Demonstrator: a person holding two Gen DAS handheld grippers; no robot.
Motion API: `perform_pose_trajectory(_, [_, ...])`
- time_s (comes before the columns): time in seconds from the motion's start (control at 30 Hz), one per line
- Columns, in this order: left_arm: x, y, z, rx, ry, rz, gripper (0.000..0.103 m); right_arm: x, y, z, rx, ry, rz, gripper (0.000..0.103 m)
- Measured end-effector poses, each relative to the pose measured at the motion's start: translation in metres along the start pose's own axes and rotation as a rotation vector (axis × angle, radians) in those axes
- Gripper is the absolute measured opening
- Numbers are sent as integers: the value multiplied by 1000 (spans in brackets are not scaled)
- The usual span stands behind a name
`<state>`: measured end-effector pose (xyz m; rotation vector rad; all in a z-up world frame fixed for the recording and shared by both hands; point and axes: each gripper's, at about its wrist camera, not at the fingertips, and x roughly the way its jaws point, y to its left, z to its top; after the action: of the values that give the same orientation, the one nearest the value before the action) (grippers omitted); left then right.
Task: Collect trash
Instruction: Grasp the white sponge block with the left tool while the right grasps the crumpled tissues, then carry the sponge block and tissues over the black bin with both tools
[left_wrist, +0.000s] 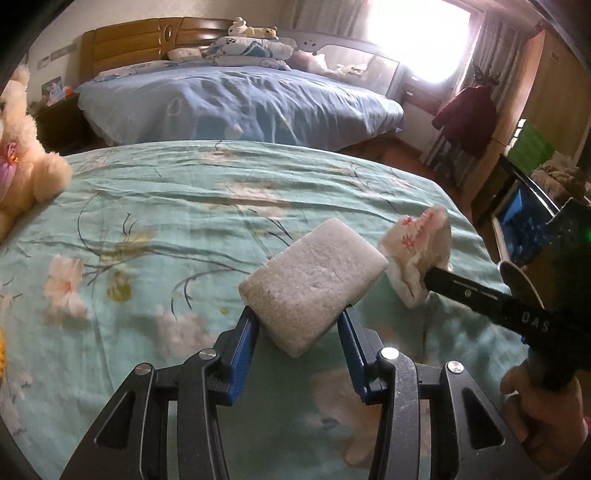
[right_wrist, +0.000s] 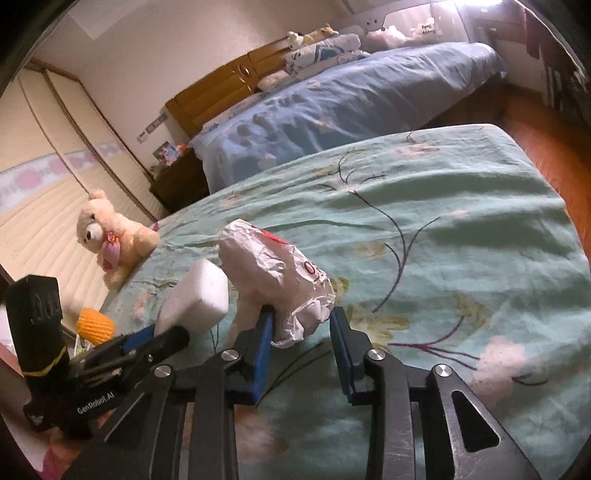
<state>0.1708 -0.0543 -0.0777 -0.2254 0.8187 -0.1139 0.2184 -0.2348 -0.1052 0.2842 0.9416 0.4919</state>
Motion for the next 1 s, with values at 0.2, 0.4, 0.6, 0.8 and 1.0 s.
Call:
perform_pose_trajectory(0.2, [-12, -20, -5, 26, -8, -28, 43, -31, -13, -11, 15, -45, -16, 23])
perform_pose_trajectory(0.4, [-16, -46, -7, 67, -10, -59, 43, -66, -33, -22, 40, -84, -44, 21])
perform_pose_trajectory(0.6, [-16, -78, -14, 125, -2, -83, 43, -101, -52, -32, 77, -139, -75, 21])
perform_pose_trajectory(0.8, [-15, -103, -15, 162, 6, -103, 43, -126, -63, -37, 93, -168, -91, 21])
perform_pose_trajectory(1.0, [-16, -123, -16, 195, 1, -110, 43, -143, -71, -44, 100, -188, -97, 21])
